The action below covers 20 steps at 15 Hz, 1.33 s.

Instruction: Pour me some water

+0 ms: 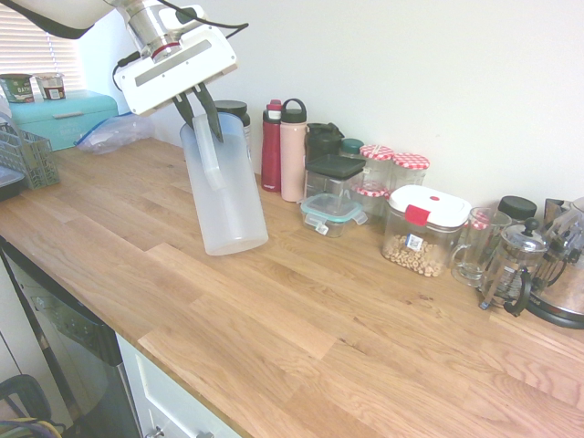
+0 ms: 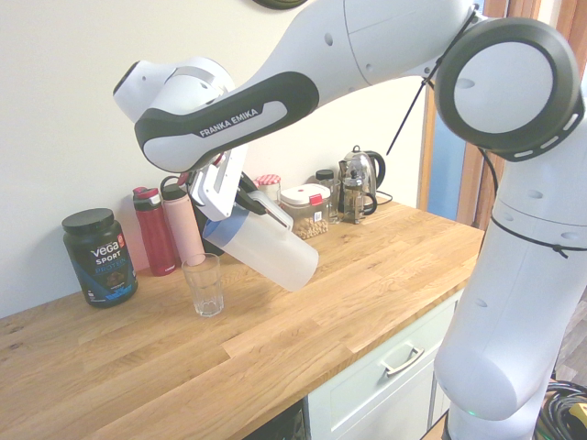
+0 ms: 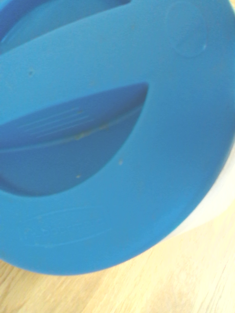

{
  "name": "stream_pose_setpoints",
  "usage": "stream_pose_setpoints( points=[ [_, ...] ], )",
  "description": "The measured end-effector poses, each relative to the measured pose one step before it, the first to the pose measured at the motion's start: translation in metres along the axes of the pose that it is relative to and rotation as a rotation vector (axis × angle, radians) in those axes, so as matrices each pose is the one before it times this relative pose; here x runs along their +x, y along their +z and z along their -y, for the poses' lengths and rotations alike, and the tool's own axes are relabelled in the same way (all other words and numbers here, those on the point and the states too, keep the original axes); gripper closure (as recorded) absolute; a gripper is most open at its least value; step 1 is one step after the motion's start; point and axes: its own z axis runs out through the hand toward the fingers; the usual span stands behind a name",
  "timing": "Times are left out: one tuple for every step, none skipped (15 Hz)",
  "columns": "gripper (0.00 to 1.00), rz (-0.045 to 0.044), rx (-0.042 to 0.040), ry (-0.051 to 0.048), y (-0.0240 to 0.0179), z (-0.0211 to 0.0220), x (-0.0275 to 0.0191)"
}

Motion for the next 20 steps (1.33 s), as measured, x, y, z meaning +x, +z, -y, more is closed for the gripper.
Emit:
stream_pose_setpoints(
  points=[
    [1.00, 0.00760, -0.00855, -0.00554, -0.00040, 0.00570, 0.00289],
    [1.00, 0.00628, -0.01081, -0.00673, -0.00107, 0.00592, 0.00154],
    [1.00, 0.00419, -0.01001, -0.00658, -0.00160, 0.00548, 0.00066],
    [1.00, 0.00286, -0.00770, -0.00505, -0.00246, 0.00395, -0.00007],
    [1.00, 0.00213, -0.00641, -0.00154, -0.00262, 0.00270, -0.00050],
    [1.00, 0.00126, -0.00633, 0.00091, -0.00180, 0.00116, -0.00055],
    [1.00, 0.00202, -0.00398, 0.00020, -0.00094, 0.00106, -0.00080],
    [1.00, 0.00445, -0.00600, -0.00099, 0.00026, 0.00131, -0.00068],
    [1.00, 0.00524, -0.00672, -0.00095, 0.00077, 0.00130, -0.00019],
    [1.00, 0.00506, -0.00567, -0.00161, 0.00183, 0.00161, 0.00057],
    [1.00, 0.00487, -0.00518, -0.00280, 0.00239, 0.00215, 0.00104],
    [1.00, 0.00416, -0.00317, -0.00173, 0.00215, 0.00153, 0.00112],
    [1.00, 0.00331, -0.00233, -0.00075, 0.00198, 0.00089, 0.00121],
    [1.00, 0.00176, -0.00161, -0.00065, 0.00119, 0.00073, 0.00078],
    [1.00, 0.00070, -0.00134, -0.00085, 0.00065, 0.00072, 0.00045],
    [1.00, 0.00040, -0.00131, -0.00175, 0.00050, 0.00113, 0.00034],
    [1.00, 0.00006, -0.00185, -0.00218, 0.00050, 0.00138, 0.00040],
    [1.00, 0.00129, -0.00200, -0.00216, 0.00105, 0.00139, 0.00057],
    [1.00, 0.00153, -0.00114, -0.00194, 0.00088, 0.00167, 0.00046],
    [1.00, 0.00041, -0.00058, -0.00095, 0.00023, 0.00198, 0.00023]
  ],
)
